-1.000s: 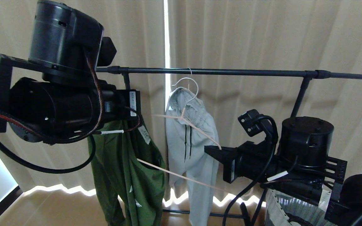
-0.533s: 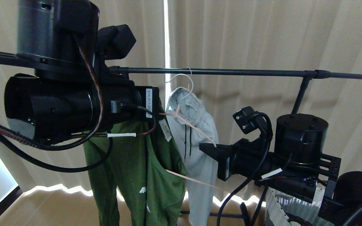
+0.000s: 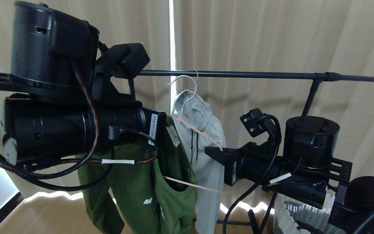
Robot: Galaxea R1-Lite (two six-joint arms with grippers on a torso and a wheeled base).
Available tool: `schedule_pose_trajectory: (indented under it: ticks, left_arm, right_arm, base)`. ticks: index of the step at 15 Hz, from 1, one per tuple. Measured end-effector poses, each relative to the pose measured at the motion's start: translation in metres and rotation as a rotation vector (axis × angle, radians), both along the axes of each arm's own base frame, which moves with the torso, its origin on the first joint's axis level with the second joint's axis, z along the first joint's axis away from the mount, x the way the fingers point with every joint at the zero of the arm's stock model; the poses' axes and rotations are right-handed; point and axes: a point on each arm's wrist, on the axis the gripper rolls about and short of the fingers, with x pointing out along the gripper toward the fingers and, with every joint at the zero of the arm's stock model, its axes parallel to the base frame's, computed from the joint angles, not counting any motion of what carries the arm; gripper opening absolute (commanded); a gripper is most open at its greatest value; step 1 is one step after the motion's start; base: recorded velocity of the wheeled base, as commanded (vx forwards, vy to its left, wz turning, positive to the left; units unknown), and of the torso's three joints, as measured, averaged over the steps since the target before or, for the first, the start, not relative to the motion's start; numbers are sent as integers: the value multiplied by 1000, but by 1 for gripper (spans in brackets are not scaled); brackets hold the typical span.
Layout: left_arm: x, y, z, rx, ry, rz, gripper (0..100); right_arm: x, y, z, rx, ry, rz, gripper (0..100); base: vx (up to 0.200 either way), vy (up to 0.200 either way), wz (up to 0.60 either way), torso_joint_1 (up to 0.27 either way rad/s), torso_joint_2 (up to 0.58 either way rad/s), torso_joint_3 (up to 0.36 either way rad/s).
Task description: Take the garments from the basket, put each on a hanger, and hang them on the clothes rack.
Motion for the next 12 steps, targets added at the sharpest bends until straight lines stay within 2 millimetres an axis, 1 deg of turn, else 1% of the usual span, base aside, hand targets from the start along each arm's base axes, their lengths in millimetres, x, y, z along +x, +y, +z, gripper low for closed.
schedule_pose_trajectory:
  ticks: [3,5,7,9,10,12]
  left_arm:
    - [-3,-10,3,-38,-46,-38,0]
    - [-5,-12,-1,-3,-58,-60,0]
    - [-9,-9,-7,23,-56,-71,0]
    - [-14,-4,-7,24,-58,-73,0]
    - [-17,-1,-7,30,-63,-75,100]
    - [-19,6,-7,60,-86,-76,100]
  right_arm:
    - [-5,7,1,3,-2,26,0]
    - [-6,8,1,4,-4,32,0]
    - [-7,8,1,2,-3,33,0]
    - [-7,7,0,1,0,30,0]
    - [-7,7,0,0,1,27,0]
    - [-4,3,0,2,-1,11,0]
  base:
    - [0,0,0,0,0,0]
    - [0,0,0,0,0,0]
    - [0,0,0,0,0,0]
    - [0,0,0,0,0,0]
    - [0,0,0,0,0,0]
    - [0,0,0,0,0,0]
